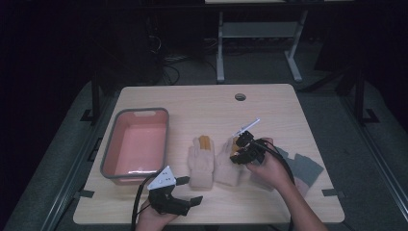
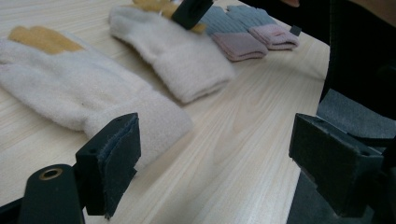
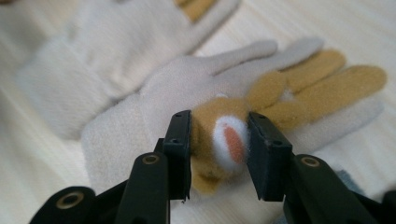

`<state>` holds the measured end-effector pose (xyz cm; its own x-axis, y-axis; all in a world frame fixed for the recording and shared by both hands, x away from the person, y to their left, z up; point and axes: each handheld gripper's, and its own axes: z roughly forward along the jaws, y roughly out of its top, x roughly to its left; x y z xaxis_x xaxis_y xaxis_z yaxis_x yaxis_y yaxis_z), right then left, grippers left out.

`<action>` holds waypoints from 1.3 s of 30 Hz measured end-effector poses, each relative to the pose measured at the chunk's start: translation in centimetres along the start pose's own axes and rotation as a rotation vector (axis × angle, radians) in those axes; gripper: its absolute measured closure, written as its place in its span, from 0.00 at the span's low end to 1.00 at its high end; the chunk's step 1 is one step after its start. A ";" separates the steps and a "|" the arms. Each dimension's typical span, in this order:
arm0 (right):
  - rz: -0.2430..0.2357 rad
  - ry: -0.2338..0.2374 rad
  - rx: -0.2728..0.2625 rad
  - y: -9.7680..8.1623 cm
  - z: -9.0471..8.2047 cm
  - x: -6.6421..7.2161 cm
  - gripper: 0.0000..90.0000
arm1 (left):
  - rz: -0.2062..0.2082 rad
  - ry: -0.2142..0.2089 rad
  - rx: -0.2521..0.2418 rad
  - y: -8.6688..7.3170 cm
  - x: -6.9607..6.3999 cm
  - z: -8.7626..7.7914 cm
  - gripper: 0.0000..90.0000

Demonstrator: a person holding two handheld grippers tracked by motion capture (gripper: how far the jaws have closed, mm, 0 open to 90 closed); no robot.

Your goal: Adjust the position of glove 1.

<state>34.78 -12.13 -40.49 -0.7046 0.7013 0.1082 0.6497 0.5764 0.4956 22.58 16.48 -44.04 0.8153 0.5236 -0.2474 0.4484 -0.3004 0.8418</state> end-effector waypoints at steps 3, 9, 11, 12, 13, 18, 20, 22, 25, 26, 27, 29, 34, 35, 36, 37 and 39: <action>-0.022 -0.007 -0.021 0.4 -1.2 0.6 0.70 | 0.000 0.000 0.005 0.0 0.0 -0.1 0.18; -0.071 0.005 -0.055 1.6 -2.9 2.1 0.70 | 0.001 0.000 0.008 0.0 0.0 -0.2 0.18; -0.090 0.017 -0.058 2.1 -2.8 2.7 0.70 | 0.003 0.001 0.007 0.0 0.0 -0.2 0.18; -0.095 0.020 -0.057 2.3 -2.7 2.9 0.70 | 0.004 0.002 0.007 0.0 0.0 -0.3 0.18; -0.095 0.020 -0.057 2.3 -2.7 2.9 0.70 | 0.004 0.002 0.007 0.0 0.0 -0.3 0.18; -0.153 0.048 -0.035 3.9 -1.4 4.5 0.70 | -0.007 0.002 0.000 0.0 0.0 -0.4 0.18; -0.177 0.054 -0.034 4.5 -1.0 5.0 0.70 | 0.001 0.004 0.000 0.1 0.0 -0.6 0.18; -0.194 0.055 -0.037 5.0 -0.7 5.3 0.70 | -0.002 0.008 -0.014 0.1 0.0 -0.8 0.18; -0.207 0.066 -0.041 5.8 -0.3 5.8 0.70 | -0.007 0.006 -0.013 0.1 0.1 -0.8 0.18; -0.210 0.068 -0.040 6.0 -0.1 6.0 0.70 | -0.012 0.009 -0.010 0.0 0.1 -0.8 0.18; -0.217 0.070 -0.035 6.3 0.3 6.1 0.70 | -0.012 0.009 -0.010 0.0 0.1 -0.8 0.18; -0.229 0.070 -0.024 6.6 1.0 6.3 0.69 | -0.009 0.011 -0.013 0.0 -0.1 -0.9 0.18; -0.240 0.066 0.006 7.0 2.3 6.6 0.69 | -0.006 0.014 -0.009 0.1 0.2 -1.0 0.18; -0.239 0.072 0.012 7.0 2.6 6.5 0.69 | -0.004 0.014 -0.004 0.0 0.3 -1.1 0.18; -0.239 0.076 0.022 7.1 2.9 6.5 0.69 | -0.004 0.014 -0.004 0.0 0.3 -1.1 0.18; -0.239 0.076 0.022 7.1 2.9 6.5 0.69 | -0.011 0.014 -0.008 0.0 0.3 -1.1 0.18; -0.240 0.076 0.041 6.9 3.5 6.4 0.68 | -0.013 0.015 -0.013 0.0 0.3 -1.1 0.18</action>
<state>35.82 -2.19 -39.42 -0.8588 0.5092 0.0571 0.4709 0.7405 0.4795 22.45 17.50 -43.57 0.8038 0.5395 -0.2506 0.4537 -0.2835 0.8449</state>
